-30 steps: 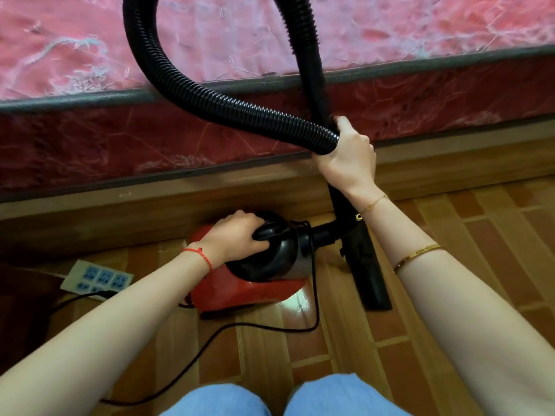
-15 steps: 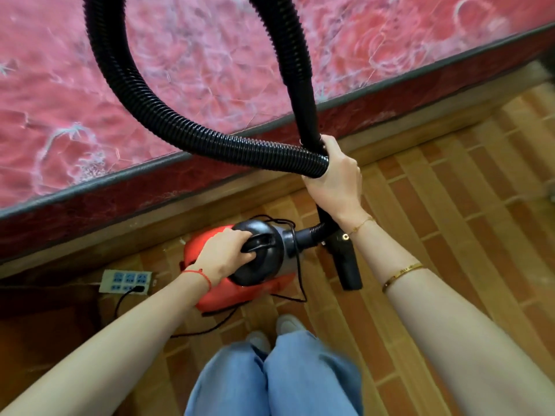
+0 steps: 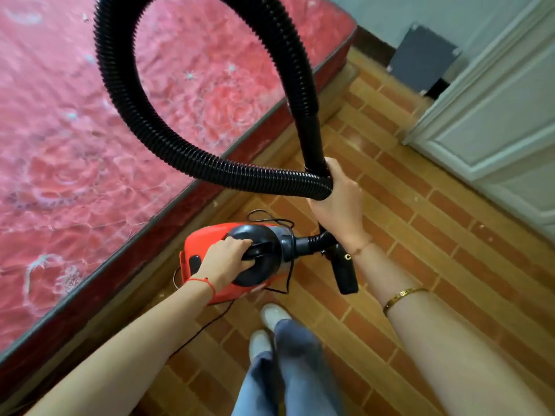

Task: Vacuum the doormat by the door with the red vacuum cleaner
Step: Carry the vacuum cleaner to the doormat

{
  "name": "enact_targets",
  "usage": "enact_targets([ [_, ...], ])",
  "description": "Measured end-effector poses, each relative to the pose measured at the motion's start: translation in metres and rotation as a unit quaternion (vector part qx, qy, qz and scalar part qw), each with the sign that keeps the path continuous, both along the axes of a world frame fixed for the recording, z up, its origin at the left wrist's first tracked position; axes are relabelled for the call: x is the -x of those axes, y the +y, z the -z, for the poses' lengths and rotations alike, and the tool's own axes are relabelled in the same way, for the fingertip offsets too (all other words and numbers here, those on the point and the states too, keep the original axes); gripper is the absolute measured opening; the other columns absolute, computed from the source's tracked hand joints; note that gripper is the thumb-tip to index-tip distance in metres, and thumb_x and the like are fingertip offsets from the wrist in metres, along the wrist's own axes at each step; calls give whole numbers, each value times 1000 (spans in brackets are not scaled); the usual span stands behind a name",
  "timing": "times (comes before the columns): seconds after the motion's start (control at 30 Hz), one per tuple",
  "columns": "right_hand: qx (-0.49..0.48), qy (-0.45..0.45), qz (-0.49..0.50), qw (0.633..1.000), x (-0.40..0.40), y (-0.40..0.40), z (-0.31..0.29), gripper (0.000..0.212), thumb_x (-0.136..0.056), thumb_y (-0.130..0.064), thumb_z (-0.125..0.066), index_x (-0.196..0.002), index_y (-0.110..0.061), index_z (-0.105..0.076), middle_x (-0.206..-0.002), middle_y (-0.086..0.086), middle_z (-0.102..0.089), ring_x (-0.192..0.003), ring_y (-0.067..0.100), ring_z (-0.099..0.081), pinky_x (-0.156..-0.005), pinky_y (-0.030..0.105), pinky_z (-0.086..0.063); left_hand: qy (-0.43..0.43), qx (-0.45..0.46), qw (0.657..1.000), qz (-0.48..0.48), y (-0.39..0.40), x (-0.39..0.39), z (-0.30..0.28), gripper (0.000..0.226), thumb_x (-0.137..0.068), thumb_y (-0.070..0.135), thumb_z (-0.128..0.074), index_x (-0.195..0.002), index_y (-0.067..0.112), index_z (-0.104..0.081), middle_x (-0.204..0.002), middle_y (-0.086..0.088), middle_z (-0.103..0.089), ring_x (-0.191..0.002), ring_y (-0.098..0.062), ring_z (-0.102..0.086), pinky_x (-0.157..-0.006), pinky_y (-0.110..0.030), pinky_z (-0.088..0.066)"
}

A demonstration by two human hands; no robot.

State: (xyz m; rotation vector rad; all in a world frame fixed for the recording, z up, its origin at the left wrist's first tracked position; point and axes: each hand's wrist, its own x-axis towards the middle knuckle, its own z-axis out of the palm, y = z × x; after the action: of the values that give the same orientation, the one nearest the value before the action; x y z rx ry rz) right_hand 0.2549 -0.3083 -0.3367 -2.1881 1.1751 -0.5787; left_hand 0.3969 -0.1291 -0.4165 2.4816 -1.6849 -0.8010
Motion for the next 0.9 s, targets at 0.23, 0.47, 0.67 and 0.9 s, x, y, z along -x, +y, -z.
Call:
enact_targets([
  [0.23, 20, -14, 123, 992, 106, -1, -48, 36, -82, -22, -65, -115, -31, -54, -75, -20, -56, -68, 7, -55, -54, 24, -38, 4, 20, 991, 130, -55, 62, -50, 23, -88, 29, -61, -108, 17, -62, -101, -9, -67, -92, -32, -63, -68, -37, -47],
  [0.47, 33, 3, 262, 964, 224, 18, -58, 40, -82, -16, -64, -120, -23, -55, -74, -13, -61, -65, 16, -62, -51, 26, -44, 9, -15, 964, 267, -100, 151, -61, 24, -89, 27, -59, -109, 15, -61, -104, -10, -66, -93, -31, -63, -69, -36, -47],
  [0.67, 5, 7, 365, 931, 331, 47, -50, 48, -81, -14, -66, -125, -24, -53, -87, -7, -66, -77, 19, -65, -59, 32, -53, -3, -38, 929, 369, -119, 250, -62, 29, -90, 29, -59, -115, 15, -61, -110, -11, -65, -100, -33, -62, -67, -34, -44],
  [0.9, 24, -2, 445, 895, 454, 91, -40, 45, -82, -13, -65, -125, -22, -54, -84, -4, -67, -74, 23, -66, -59, 35, -54, 5, -56, 893, 446, -118, 374, -48, 25, -89, 27, -59, -110, 14, -63, -105, -12, -67, -96, -35, -63, -70, -37, -48],
])
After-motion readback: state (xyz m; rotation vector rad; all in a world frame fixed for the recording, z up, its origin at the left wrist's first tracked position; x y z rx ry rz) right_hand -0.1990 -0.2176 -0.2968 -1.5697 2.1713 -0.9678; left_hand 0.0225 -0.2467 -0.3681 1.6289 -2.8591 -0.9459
